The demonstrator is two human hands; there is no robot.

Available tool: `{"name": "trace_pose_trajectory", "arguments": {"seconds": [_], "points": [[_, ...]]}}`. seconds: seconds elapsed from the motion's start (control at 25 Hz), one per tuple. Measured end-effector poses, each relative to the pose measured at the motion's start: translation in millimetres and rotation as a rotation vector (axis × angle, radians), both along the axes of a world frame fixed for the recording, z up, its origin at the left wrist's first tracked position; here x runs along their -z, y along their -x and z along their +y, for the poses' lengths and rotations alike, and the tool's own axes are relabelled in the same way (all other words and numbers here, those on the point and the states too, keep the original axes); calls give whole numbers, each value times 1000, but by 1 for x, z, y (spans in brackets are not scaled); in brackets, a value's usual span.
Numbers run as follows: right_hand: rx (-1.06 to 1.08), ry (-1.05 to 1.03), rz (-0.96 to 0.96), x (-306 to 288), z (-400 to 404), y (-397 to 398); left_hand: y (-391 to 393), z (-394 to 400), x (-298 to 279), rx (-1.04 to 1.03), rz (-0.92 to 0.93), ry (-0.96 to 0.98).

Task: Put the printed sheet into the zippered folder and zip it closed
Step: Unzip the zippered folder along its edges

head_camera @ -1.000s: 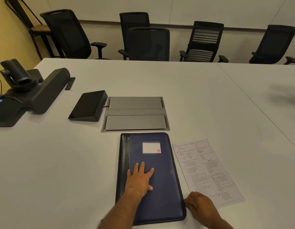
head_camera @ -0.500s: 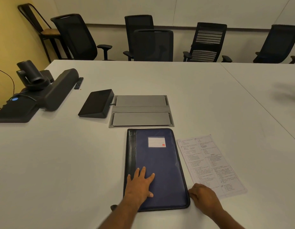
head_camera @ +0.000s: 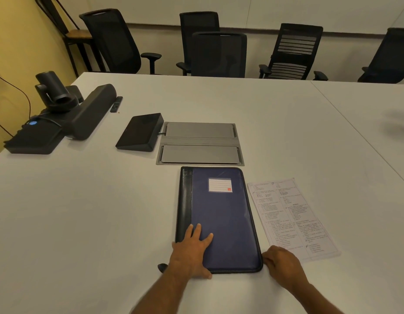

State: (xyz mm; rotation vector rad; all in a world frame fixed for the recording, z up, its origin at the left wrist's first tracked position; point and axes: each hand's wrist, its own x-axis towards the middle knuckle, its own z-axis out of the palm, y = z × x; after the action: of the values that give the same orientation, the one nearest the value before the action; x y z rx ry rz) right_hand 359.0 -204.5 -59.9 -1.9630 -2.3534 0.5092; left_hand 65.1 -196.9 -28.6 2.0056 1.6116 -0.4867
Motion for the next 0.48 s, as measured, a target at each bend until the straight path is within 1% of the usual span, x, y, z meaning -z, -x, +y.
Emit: {"name": "trace_pose_trajectory", "arguments": {"seconds": [0.2,0.48], "points": [[39,-6,29,3,-22,-2,7,-3,7,77,2,-46],[97,39,93,13,-50,4,15,-4,10,170,16,-48]]}}
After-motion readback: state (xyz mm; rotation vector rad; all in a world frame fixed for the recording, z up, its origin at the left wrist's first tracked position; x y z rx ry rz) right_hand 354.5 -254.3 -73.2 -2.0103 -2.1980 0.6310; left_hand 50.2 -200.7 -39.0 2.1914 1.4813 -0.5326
